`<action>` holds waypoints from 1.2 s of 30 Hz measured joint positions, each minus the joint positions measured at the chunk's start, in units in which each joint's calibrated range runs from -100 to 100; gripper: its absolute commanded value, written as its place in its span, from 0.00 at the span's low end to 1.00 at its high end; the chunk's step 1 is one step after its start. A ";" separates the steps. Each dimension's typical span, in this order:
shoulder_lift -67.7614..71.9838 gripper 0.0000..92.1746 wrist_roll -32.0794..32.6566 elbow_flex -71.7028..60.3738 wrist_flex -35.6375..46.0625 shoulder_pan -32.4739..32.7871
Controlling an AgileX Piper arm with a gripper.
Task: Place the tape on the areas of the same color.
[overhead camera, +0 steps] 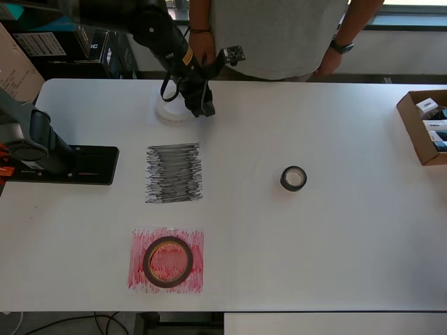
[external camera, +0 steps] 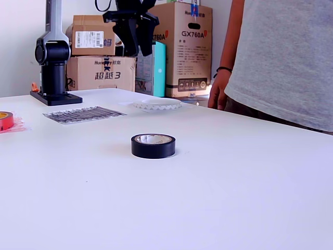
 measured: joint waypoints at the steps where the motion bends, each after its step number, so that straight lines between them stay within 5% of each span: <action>1: -0.92 0.52 -0.23 -0.83 0.86 -0.89; 18: -0.40 0.52 -2.90 -15.05 9.34 -12.20; 36: 20.39 0.52 -5.23 -41.29 12.54 -16.16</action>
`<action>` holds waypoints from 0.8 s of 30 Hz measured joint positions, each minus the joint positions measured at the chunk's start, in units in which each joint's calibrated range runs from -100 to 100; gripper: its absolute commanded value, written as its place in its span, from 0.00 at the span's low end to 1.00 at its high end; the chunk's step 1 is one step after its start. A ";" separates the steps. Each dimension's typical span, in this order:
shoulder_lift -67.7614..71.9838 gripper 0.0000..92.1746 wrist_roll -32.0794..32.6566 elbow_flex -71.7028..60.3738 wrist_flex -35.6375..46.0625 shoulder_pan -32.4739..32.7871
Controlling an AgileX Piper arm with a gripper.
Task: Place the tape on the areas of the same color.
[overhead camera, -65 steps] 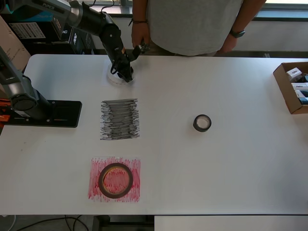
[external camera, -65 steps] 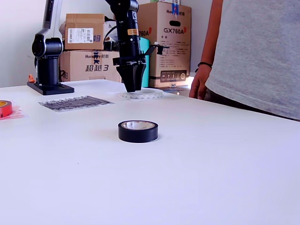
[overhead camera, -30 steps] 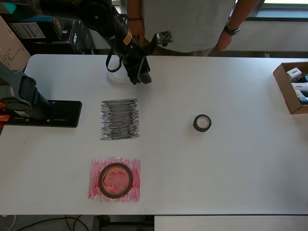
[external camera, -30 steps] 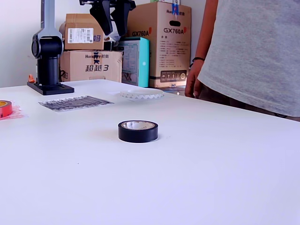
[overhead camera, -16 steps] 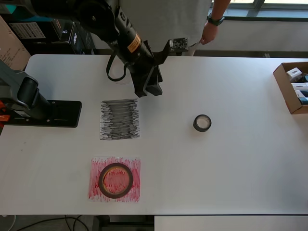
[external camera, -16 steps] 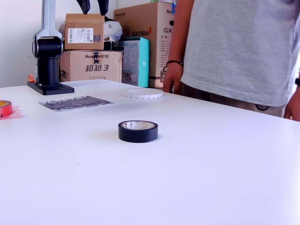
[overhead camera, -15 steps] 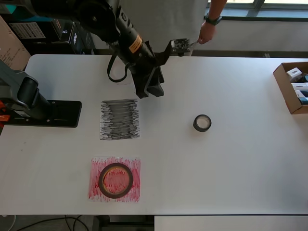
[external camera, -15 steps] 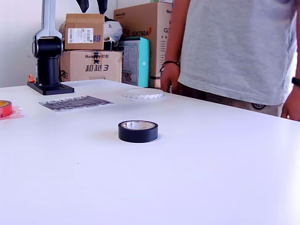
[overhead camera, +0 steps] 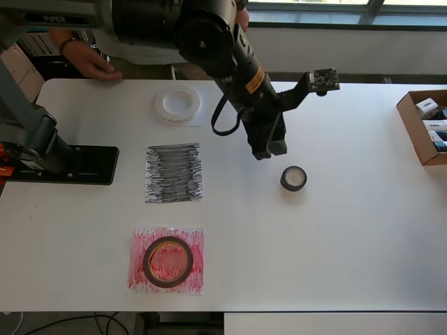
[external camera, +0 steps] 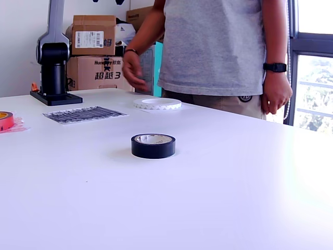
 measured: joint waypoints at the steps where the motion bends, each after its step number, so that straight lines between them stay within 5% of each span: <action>1: 1.45 0.52 0.00 -1.32 0.00 0.00; 24: 23.32 0.52 2.54 -16.08 -0.20 -0.77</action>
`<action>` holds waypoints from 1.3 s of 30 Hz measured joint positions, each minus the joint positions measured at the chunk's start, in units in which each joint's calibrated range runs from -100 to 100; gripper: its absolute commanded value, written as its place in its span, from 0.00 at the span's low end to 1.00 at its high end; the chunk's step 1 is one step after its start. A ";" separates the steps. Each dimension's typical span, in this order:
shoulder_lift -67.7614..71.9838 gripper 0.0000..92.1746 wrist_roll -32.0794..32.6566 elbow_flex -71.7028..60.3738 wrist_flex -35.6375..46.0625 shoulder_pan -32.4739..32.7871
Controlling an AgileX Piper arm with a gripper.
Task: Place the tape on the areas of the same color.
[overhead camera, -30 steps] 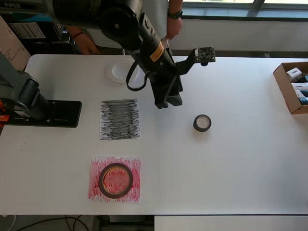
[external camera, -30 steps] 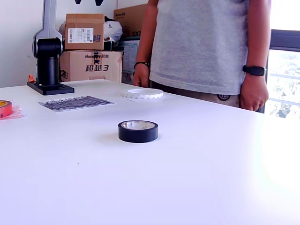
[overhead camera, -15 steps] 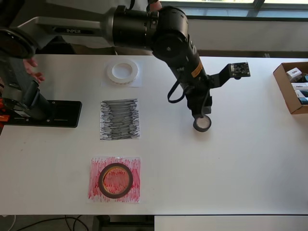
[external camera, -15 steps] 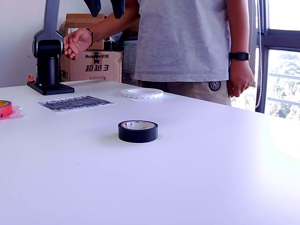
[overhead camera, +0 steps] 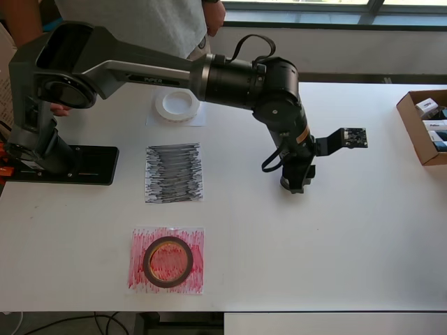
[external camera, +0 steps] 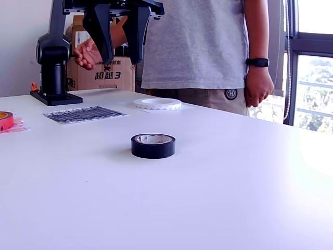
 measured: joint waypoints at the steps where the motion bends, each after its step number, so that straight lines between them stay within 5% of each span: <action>1: 0.00 0.52 0.00 0.24 0.00 0.00; 39: 10.84 0.52 3.50 -0.13 -3.56 0.80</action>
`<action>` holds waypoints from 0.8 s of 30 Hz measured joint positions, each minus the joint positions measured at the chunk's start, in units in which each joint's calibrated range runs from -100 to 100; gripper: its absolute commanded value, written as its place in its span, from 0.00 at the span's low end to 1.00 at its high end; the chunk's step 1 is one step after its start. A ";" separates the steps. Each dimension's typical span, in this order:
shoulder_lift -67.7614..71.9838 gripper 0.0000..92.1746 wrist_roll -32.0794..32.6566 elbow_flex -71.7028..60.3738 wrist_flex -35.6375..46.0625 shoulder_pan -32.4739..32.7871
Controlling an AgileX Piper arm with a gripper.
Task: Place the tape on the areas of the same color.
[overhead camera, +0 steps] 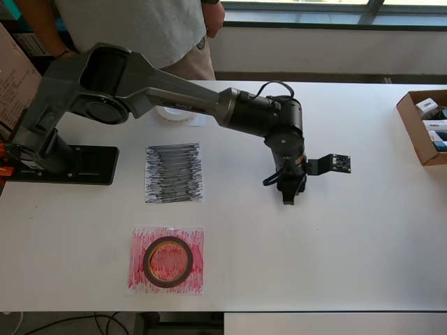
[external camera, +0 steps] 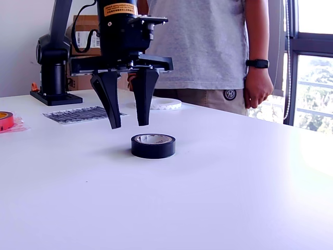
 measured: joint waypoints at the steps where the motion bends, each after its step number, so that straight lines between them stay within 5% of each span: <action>1: 0.16 0.52 0.00 0.00 -0.22 0.00; 24: 2.38 0.52 1.68 0.00 -2.93 0.92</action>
